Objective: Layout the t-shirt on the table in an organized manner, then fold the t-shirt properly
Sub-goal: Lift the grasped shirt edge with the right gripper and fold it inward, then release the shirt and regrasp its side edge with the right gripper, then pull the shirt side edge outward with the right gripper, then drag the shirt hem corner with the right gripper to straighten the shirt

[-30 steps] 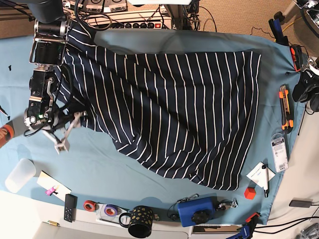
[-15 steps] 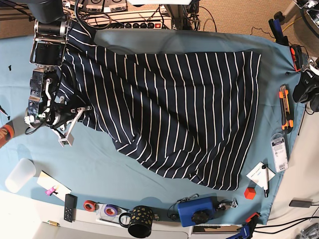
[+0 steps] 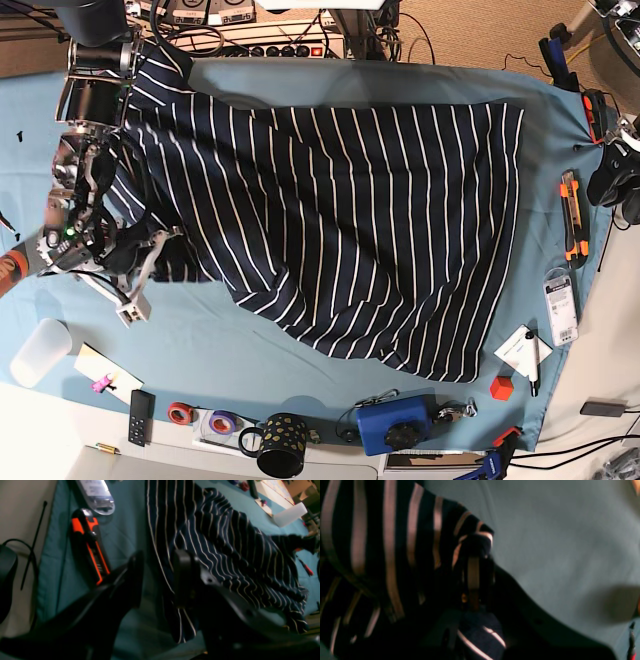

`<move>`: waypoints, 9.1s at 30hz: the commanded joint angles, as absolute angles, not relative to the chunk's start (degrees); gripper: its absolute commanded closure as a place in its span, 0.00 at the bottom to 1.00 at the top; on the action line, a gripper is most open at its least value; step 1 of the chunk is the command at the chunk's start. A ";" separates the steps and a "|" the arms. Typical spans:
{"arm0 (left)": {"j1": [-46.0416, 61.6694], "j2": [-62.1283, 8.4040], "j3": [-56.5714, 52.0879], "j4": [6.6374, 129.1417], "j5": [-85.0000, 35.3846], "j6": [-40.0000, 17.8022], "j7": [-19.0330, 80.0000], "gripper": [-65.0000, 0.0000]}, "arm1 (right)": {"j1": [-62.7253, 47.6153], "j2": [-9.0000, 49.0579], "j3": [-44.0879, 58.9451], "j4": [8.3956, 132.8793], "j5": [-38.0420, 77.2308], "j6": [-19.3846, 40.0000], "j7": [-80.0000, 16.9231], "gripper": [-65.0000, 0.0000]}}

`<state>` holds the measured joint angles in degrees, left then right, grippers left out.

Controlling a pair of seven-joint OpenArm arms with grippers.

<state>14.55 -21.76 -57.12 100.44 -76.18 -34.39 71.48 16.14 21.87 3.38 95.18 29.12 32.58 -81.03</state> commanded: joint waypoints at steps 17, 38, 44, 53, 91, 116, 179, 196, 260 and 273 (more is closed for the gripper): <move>14.28 -23.03 -57.52 101.23 -78.04 -34.59 70.04 0.68 | -10.31 32.29 3.68 121.08 56.93 40.00 -80.00 1.00; 14.28 -23.03 -57.52 101.23 -77.97 -34.59 70.02 0.68 | -20.80 39.88 3.70 121.10 51.62 40.00 -80.00 1.00; 14.28 -23.03 -57.52 101.23 -78.00 -34.61 70.02 0.68 | -20.80 39.88 3.81 123.17 52.05 40.00 -80.00 0.85; 14.28 -23.03 -57.52 101.23 -77.47 -34.59 70.04 0.68 | -19.03 39.66 4.38 135.00 48.93 40.00 -80.00 0.84; 14.28 -23.03 -57.52 101.23 -74.56 -34.59 68.99 0.68 | -10.24 39.53 14.59 133.34 35.29 33.61 -65.91 0.60; 14.11 -23.03 -57.52 101.23 -75.22 -34.59 68.49 0.68 | 0.82 39.53 -2.72 97.62 50.78 38.92 -77.89 0.60; 14.15 -23.03 -57.52 101.23 -73.67 -34.59 68.53 0.68 | -0.82 39.55 -2.02 119.20 22.00 32.51 -69.52 0.72; 14.28 -23.00 -57.52 101.23 -73.30 -34.57 68.51 0.68 | -3.44 39.51 -2.04 115.28 22.35 26.02 -63.07 0.49; 13.19 -23.00 -57.52 101.23 -74.02 -34.59 68.10 0.68 | 38.96 35.59 -13.04 76.97 4.60 19.68 -36.40 1.00; 13.21 -23.03 -57.52 101.23 -73.36 -34.59 68.10 0.68 | 59.66 22.55 -13.04 29.21 -7.35 11.16 -15.44 1.00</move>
<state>13.45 -21.76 -57.12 100.44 -72.36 -34.39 69.34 57.10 21.98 -13.28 28.10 -7.51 11.97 -17.30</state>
